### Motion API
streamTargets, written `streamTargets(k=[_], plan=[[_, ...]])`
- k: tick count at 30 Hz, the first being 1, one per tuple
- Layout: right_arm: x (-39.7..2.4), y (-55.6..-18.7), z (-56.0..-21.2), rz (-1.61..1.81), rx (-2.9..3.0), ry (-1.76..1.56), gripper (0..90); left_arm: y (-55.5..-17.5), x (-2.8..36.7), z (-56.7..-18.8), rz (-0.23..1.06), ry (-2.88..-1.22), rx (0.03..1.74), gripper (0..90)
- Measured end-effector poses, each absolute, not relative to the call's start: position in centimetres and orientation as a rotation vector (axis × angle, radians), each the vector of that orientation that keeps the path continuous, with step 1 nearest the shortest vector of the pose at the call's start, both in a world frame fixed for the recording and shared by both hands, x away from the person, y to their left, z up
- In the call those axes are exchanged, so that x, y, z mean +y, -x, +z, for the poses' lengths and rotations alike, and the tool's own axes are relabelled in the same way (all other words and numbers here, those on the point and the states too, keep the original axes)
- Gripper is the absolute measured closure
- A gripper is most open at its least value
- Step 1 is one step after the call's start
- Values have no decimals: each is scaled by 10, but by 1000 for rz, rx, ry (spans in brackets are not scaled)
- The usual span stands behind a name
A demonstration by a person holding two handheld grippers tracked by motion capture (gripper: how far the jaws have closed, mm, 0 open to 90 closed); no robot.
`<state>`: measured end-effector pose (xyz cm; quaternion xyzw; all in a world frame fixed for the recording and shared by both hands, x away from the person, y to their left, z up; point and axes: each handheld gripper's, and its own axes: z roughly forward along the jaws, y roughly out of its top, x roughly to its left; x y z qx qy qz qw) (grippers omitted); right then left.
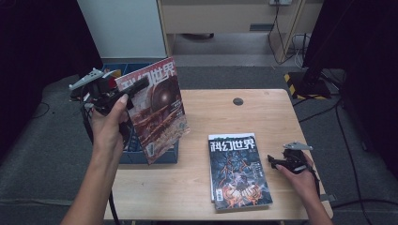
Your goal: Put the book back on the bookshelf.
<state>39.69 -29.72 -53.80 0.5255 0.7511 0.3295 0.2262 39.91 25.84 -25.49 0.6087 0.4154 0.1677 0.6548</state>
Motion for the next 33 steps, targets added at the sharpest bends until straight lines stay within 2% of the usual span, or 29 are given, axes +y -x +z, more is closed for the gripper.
streamTargets(k=[33], plan=[[-297,-397,-538,908,2070,-1449,172,-394,292,-255,436,-1321,997,836]])
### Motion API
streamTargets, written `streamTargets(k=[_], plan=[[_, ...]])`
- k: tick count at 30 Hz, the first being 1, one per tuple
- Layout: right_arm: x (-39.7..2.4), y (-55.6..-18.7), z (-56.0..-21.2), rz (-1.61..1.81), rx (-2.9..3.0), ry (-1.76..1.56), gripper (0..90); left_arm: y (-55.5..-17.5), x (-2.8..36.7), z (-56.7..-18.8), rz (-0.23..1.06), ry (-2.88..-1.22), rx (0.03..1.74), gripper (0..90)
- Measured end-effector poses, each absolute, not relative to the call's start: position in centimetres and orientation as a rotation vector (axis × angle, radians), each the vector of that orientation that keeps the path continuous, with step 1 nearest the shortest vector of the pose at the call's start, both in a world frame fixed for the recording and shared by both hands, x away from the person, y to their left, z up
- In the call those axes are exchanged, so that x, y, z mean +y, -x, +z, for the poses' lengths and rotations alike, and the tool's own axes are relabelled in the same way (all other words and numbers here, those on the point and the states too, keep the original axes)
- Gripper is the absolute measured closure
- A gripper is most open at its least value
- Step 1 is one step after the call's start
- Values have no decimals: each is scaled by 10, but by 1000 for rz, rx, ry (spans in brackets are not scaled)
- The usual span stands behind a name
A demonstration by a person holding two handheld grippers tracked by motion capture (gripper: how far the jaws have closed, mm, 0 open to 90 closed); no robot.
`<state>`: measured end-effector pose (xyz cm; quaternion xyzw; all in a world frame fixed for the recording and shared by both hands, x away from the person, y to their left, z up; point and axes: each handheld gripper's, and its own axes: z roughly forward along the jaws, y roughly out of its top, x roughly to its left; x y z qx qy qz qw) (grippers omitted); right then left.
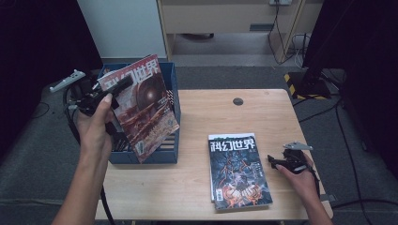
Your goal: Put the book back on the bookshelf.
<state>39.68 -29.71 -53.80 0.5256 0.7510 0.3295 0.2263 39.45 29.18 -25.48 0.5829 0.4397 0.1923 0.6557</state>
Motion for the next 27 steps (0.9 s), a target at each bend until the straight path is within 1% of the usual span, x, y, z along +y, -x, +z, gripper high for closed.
streamTargets(k=[27], plan=[[-297,-397,-538,908,2069,-1450,170,-388,311,-254,460,-1297,1020,836]])
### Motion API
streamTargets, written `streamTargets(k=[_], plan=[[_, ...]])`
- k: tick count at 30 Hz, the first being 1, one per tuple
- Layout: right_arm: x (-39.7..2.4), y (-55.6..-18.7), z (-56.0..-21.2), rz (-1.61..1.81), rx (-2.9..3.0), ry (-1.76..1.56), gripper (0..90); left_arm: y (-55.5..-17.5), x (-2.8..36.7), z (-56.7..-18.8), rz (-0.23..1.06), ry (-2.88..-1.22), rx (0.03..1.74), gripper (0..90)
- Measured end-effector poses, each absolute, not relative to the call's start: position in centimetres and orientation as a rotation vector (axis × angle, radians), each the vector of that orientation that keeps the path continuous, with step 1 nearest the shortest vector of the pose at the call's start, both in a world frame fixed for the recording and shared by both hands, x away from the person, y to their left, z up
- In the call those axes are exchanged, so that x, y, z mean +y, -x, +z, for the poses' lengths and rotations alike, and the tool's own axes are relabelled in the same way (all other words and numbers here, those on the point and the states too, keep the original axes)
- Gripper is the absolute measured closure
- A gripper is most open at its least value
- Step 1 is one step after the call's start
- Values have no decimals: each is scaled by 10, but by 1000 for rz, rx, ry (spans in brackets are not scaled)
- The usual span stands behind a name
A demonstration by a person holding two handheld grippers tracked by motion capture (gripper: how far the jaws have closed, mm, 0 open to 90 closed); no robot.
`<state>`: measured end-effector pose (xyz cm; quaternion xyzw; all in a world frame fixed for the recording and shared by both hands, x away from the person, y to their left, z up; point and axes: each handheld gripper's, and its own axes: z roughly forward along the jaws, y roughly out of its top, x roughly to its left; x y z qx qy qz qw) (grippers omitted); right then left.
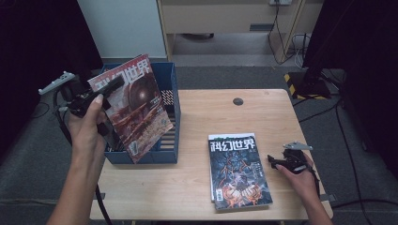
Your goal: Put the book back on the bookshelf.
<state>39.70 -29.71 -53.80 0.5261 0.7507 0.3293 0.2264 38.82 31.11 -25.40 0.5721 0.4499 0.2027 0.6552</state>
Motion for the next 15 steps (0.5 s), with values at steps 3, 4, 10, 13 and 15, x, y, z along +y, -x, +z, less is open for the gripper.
streamTargets(k=[3,4,10,13,15], plan=[[-297,-397,-538,907,2069,-1450,170,-387,314,-254,468,-1296,1026,836],[-297,-397,-538,907,2069,-1450,170,-387,315,-254,470,-1297,1028,836],[-297,-397,-538,907,2069,-1451,170,-388,321,-256,475,-1298,1038,835],[-297,-397,-538,907,2068,-1450,170,-387,323,-256,481,-1295,1042,835],[-297,-397,-538,907,2068,-1450,170,-387,324,-256,493,-1294,1045,836]])
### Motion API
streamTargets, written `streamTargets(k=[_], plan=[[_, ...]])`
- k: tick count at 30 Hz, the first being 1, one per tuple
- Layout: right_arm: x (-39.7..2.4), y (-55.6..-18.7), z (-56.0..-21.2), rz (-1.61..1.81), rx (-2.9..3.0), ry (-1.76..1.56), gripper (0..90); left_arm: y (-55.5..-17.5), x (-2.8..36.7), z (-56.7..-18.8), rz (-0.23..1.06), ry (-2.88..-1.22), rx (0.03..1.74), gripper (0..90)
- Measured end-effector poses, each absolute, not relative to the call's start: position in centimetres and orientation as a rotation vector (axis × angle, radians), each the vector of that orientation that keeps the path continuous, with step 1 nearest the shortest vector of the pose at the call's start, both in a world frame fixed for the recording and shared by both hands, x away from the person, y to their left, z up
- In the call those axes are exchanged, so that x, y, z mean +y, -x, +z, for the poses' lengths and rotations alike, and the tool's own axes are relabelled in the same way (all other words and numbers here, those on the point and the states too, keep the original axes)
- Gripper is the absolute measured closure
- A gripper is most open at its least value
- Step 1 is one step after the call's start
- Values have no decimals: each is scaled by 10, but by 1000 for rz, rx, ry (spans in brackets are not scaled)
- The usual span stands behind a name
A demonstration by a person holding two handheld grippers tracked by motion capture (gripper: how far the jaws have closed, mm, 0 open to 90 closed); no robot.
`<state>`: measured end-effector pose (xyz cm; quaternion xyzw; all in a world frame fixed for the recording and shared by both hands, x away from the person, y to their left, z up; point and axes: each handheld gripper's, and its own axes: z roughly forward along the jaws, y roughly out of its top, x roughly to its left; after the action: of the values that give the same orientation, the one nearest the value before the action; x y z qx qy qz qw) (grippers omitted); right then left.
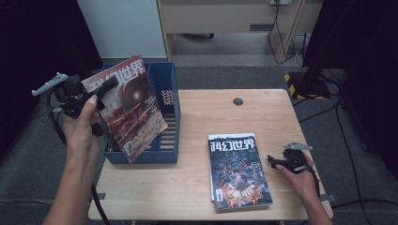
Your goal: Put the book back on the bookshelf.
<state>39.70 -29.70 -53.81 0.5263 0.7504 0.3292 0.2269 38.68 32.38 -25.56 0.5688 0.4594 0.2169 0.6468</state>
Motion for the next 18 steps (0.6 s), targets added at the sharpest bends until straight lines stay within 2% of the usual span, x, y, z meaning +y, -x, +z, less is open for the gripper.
streamTargets(k=[18], plan=[[-297,-397,-538,907,2068,-1451,170,-386,338,-256,555,-1284,1068,836]])
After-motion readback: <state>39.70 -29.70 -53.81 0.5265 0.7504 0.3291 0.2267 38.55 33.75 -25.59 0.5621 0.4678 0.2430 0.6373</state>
